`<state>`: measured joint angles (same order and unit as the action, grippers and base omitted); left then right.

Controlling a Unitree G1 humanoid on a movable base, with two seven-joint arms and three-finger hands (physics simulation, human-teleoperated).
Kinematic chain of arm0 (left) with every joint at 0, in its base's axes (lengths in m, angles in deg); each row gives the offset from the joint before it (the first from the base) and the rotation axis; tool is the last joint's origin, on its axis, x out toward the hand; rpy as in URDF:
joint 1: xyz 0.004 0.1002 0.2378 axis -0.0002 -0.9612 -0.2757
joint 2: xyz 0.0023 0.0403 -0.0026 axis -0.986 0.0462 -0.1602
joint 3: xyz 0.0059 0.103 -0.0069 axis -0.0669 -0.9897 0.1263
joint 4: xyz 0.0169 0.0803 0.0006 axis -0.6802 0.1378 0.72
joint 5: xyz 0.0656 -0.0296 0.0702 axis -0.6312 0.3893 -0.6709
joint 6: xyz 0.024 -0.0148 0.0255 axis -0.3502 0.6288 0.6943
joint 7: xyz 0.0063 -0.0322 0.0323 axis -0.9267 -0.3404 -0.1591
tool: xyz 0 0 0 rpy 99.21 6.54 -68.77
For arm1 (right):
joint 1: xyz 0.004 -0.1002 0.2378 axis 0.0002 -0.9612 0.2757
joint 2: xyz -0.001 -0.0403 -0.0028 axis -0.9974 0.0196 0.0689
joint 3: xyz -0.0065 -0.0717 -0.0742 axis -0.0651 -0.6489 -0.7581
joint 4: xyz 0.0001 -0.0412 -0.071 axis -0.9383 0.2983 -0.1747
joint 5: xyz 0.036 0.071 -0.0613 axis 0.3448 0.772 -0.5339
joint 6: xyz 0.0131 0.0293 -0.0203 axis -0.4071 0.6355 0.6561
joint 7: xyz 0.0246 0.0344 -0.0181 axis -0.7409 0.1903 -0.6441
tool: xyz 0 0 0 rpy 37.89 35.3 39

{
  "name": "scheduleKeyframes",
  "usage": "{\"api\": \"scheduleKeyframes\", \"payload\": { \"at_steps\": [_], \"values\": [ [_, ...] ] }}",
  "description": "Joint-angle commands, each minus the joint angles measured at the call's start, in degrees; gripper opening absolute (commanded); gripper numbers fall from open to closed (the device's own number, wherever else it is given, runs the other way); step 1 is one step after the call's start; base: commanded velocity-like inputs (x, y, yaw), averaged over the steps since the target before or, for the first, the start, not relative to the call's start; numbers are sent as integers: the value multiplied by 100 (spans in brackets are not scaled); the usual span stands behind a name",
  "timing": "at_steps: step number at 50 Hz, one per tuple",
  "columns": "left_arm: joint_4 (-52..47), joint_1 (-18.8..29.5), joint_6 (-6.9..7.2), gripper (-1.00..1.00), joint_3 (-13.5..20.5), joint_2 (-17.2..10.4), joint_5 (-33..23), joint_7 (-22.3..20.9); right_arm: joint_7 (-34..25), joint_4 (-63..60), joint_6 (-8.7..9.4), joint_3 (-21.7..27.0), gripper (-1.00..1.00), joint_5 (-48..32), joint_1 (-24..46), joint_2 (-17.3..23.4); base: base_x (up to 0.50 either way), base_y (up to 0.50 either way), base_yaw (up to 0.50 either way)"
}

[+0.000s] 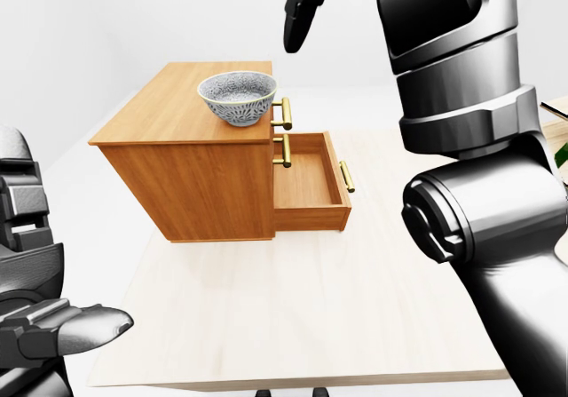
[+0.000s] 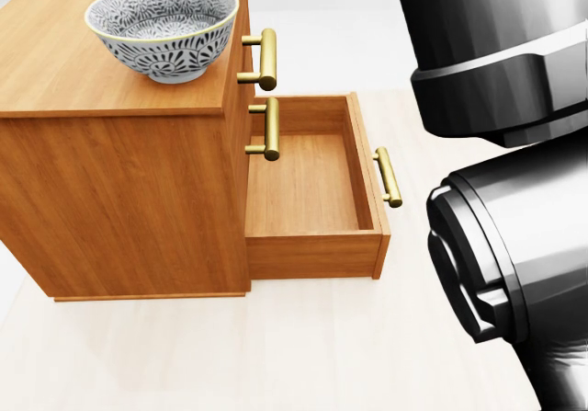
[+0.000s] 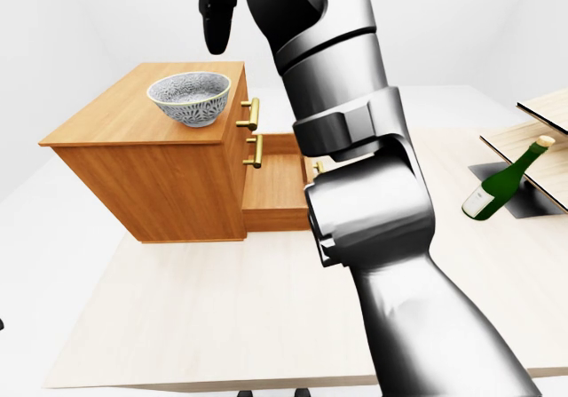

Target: Put the bowl on top of the cabinet.

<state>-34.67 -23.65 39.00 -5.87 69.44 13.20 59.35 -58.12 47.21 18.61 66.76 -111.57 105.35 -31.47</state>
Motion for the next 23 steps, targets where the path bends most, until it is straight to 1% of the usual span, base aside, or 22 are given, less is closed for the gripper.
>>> {"api": "scheduleKeyframes", "payload": {
  "at_steps": [1, 2, 3, 4, 5, 6, 7, 8, 10, 12, 13, 15, 19, 21, 23],
  "values": [
    [78, 209, 0, 100, -140, 155, -276, 24, 0, -992, 0, 106, 100, -168, -58, 340, 0, 0, 0],
    [41, 294, 0, 100, -97, 249, -333, -30, 0, -1073, 0, 110, 100, -227, -94, 395, 0, 0, 0],
    [11, 270, 0, 100, 54, 160, -127, 10, 0, -1165, 0, 138, 100, -251, -140, 438, 0, 0, 0],
    [3, 266, 0, 100, 89, 114, -54, 50, 0, -1189, 0, 136, 100, -254, -151, 441, 0, 0, 0],
    [1, 83, 0, 100, 268, -192, 359, 197, 0, -1468, 0, 212, 100, -304, -270, 538, 0, 0, 0],
    [0, -16, 0, 100, 286, -405, 566, 358, 0, -1660, 0, 231, 100, -333, -363, 582, 0, 0, 0],
    [0, -52, 0, 100, 227, -528, 630, 480, 0, -1836, 0, 256, 100, -351, -446, 619, 0, 0, 0],
    [0, -20, 0, 100, 134, -554, 588, 552, 0, -2000, 0, 290, 100, -353, -521, 647, 0, 0, 0],
    [0, 87, 0, 100, 16, -510, 464, 608, 0, -2521, 0, 310, 100, -474, -878, 768, 0, 0, 0],
    [0, 188, 0, 100, -33, -382, 309, 546, 0, -2826, 0, 360, 100, -527, -1113, 822, 0, 0, 0],
    [0, 256, 0, 100, -62, -273, 187, 484, 0, -3080, 0, 447, 100, -500, -1308, 832, 0, 0, 0],
    [0, 305, 0, 100, -30, -134, 71, 351, 0, -3352, 0, 435, 100, -512, -1543, 903, 0, 0, 0],
    [0, 347, 0, 100, 11, 60, -94, 155, 0, -3882, 0, 524, 100, -436, -1965, 1035, 0, 0, 0],
    [0, 353, 0, 100, -6, 159, -207, 57, 0, -4174, 0, 478, 100, -564, -2403, 1149, 0, 0, 0],
    [0, 332, 0, 100, -14, 237, -312, -49, 0, -4260, 0, 576, 100, -546, -2594, 1110, 0, 0, 0]
  ]
}}
